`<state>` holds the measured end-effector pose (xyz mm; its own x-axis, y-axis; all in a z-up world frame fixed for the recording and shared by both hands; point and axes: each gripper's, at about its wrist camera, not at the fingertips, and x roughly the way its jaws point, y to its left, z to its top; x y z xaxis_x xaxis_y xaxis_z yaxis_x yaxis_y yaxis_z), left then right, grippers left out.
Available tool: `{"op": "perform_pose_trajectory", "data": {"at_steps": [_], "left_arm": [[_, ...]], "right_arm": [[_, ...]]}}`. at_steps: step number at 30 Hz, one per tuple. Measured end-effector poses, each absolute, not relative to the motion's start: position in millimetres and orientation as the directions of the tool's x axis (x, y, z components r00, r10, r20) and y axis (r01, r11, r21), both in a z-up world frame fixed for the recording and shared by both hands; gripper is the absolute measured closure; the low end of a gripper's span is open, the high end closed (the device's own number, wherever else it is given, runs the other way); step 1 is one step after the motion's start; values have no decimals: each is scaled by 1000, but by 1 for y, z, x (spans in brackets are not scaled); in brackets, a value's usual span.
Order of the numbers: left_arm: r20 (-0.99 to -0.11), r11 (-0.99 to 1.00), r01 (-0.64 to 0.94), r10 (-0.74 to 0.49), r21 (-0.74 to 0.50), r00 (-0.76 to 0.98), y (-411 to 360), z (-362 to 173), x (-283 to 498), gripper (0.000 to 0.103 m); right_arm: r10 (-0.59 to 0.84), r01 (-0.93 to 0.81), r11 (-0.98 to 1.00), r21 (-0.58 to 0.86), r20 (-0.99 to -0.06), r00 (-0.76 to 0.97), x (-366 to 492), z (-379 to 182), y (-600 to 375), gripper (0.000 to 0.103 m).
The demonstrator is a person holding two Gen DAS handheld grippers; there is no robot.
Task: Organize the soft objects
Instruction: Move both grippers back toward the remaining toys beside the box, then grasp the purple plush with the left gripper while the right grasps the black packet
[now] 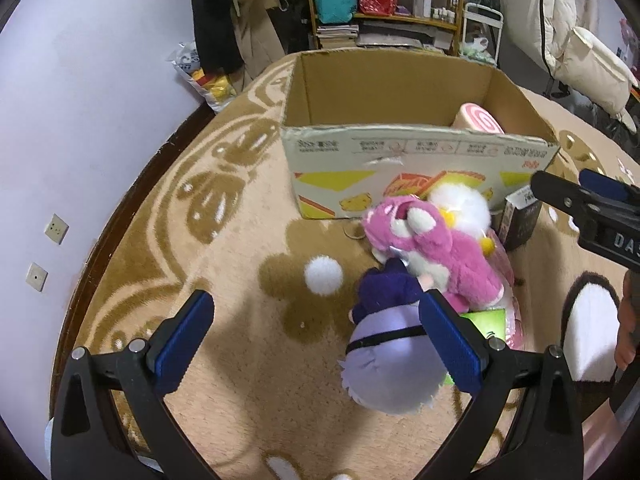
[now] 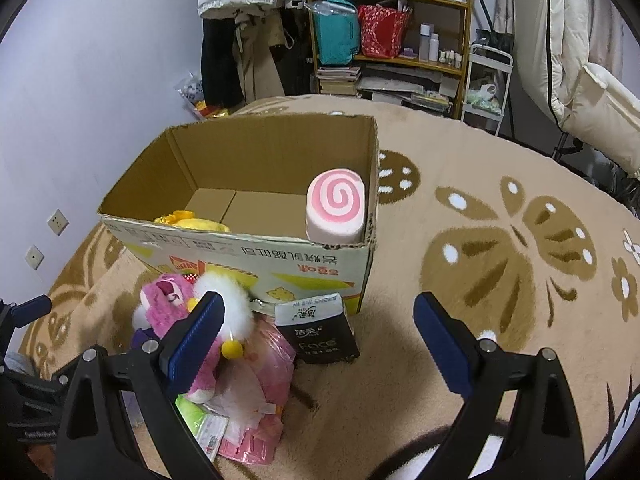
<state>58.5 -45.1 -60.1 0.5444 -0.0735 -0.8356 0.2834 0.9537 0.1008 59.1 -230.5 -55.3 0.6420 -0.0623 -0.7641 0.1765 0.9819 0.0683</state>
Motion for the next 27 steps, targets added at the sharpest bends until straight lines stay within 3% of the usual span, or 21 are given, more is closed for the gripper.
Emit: {"op": "perform_pose_trajectory", "data": {"at_steps": [23,27], "left_arm": [[-903,943,331,-119,28,413,-61,-91,66,2],[-914,948,318,-109,23,390,-63,-98,69,2]], "right_arm": [[-73,191,981,40,-835,545,83,-86,-230,3],[-60,195,979,56,-838,542,84,-88,-231,8]]}}
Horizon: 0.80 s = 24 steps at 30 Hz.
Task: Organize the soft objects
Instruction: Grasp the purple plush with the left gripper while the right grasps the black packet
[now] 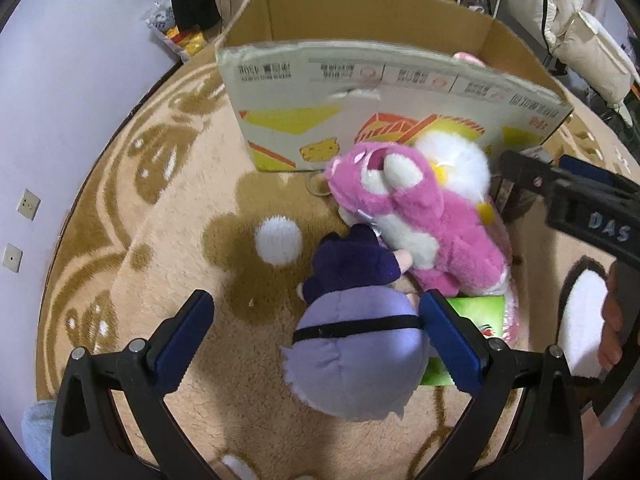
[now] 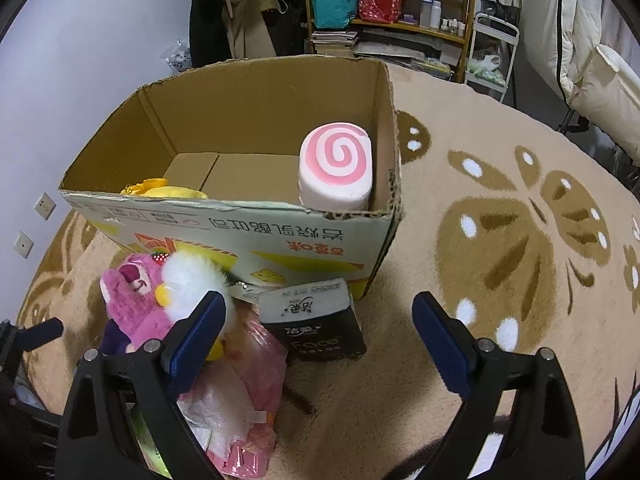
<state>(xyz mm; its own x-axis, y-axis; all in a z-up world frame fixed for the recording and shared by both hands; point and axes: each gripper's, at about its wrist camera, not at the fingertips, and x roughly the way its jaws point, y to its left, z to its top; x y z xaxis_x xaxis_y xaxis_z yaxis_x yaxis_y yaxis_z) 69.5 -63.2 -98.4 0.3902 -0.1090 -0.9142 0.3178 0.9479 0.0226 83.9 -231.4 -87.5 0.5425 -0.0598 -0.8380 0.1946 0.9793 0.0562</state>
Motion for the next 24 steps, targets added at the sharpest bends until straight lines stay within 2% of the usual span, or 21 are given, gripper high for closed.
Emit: {"op": "perform_pose_trajectory", "data": {"at_steps": [8,10,11,14,18,24], "left_arm": [[-930,946,320,-67,56,362,-69,-116,77,3],[-930,949,312,-74,45,359,-67,-116,78,9],[-931,950,310,-83,33,355,-66,-117,79,12],[-935,951,307,-129,-23,331,-63,-118,79,22],[-929,948,315,-156,-45,336,-60,-117,78,43],[-911,946,324,-158,-28,381,-58,-109,68,48]], "right_arm": [[-44,188,980,62,-858,513,91,-96,-234,33],[-39,185,980,66,-859,510,92,-98,-234,46],[-34,184,980,70,-860,510,92,-98,-234,48],[-34,175,982,67,-857,514,93,-98,-232,49],[-42,164,985,53,-849,527,91,-94,-229,50],[-45,184,980,72,-827,561,81,-81,-234,50]]}}
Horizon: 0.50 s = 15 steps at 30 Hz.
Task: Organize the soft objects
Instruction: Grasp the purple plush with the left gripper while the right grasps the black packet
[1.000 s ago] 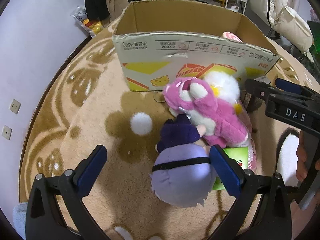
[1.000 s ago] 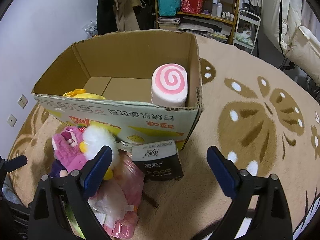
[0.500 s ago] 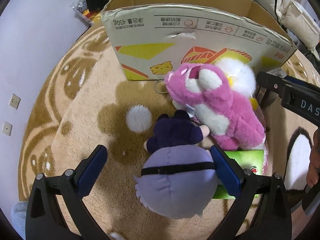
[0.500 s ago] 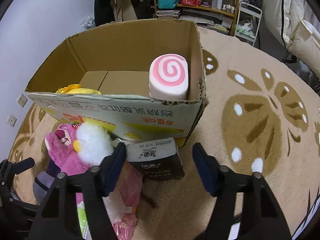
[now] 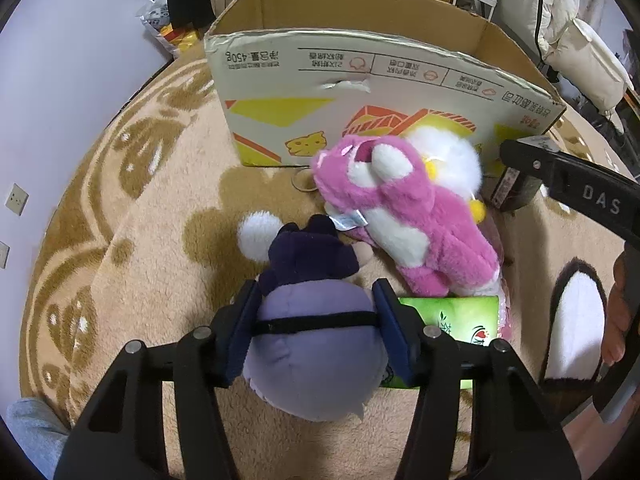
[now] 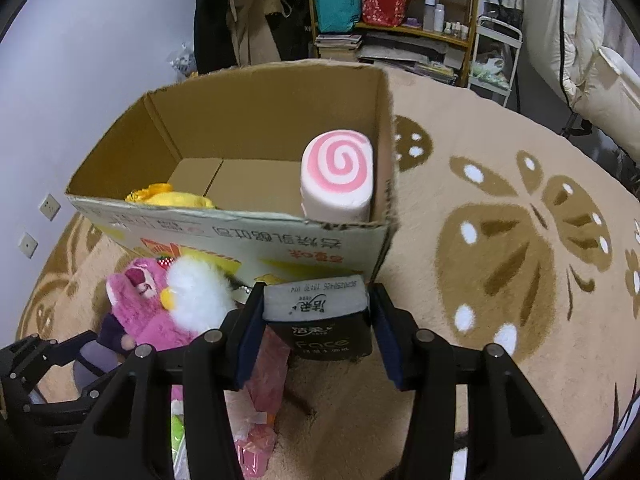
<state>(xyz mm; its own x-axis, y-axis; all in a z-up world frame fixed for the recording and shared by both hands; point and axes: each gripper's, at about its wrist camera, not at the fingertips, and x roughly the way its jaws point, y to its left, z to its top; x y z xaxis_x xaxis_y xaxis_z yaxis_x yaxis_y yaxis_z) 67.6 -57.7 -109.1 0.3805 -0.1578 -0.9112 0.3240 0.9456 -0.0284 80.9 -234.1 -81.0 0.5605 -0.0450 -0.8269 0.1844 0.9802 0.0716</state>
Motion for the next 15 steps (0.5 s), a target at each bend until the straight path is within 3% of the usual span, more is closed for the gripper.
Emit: {"op": "perform_pose_trajectory", "data": {"at_steps": [9,15], "left_arm": [[-875,968,250,-120,1,469,-44,-92,61,48],[-796,981,190,-87,36,599,-31,-64,51,48]], "right_arm": [[-52,202,975,93,-786,615,63,-61,-237,50],[-63,194,977,92,-743,666,47,-40,-235,50]]}}
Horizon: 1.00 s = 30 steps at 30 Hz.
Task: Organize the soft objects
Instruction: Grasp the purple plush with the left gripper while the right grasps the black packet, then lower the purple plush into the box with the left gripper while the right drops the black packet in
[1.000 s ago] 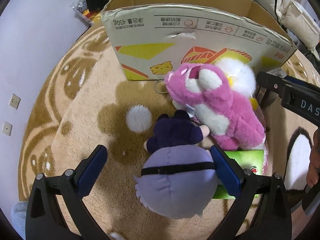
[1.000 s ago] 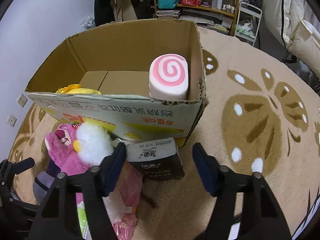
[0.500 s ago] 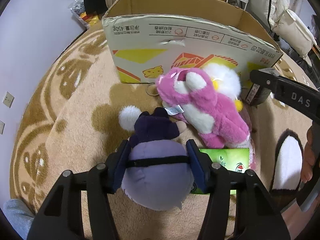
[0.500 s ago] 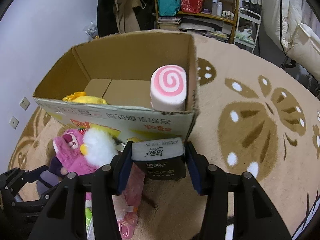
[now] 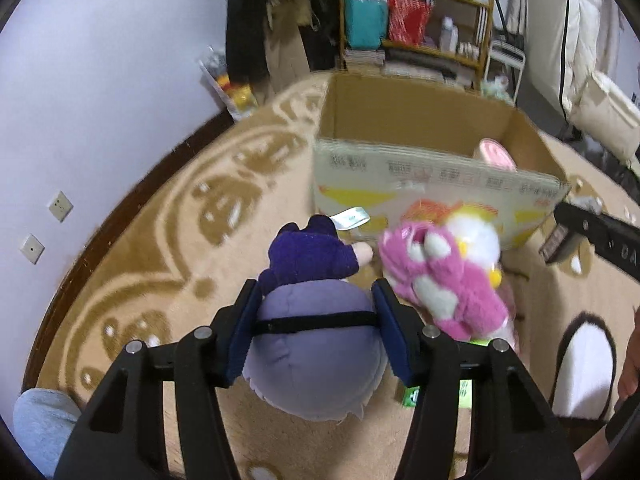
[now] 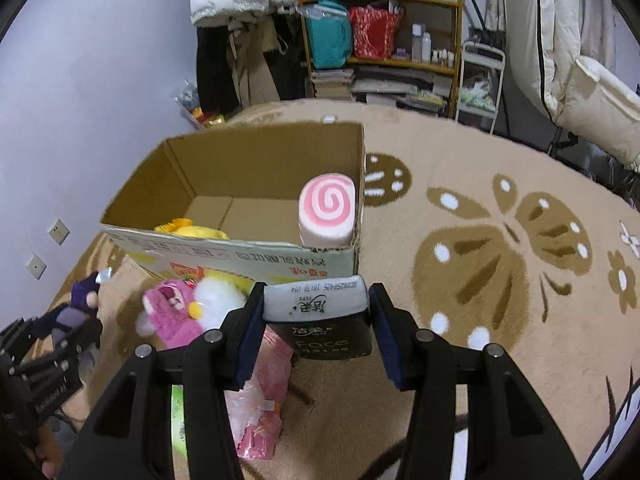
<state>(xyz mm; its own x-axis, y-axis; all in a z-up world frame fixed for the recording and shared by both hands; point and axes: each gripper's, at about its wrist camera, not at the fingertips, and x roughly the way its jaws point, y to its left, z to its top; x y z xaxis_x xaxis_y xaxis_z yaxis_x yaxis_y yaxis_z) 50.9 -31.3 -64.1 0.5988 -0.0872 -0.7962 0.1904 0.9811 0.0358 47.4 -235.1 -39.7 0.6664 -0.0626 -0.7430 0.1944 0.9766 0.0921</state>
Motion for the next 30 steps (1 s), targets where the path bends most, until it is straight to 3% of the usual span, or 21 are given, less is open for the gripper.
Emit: {"op": "perform_pose_trajectory", "data": {"at_steps": [17,30], "left_arm": [[-619,981,163,-62,109,783,-19,-2,35,48],[-549,976,181,-85,124,832,-27,20,53,48]], "right_arm": [[-96,170,983,74,-580,809,25,16,-227,50],[-106,182,979,89,-538,836,46,27,-235,50]]}}
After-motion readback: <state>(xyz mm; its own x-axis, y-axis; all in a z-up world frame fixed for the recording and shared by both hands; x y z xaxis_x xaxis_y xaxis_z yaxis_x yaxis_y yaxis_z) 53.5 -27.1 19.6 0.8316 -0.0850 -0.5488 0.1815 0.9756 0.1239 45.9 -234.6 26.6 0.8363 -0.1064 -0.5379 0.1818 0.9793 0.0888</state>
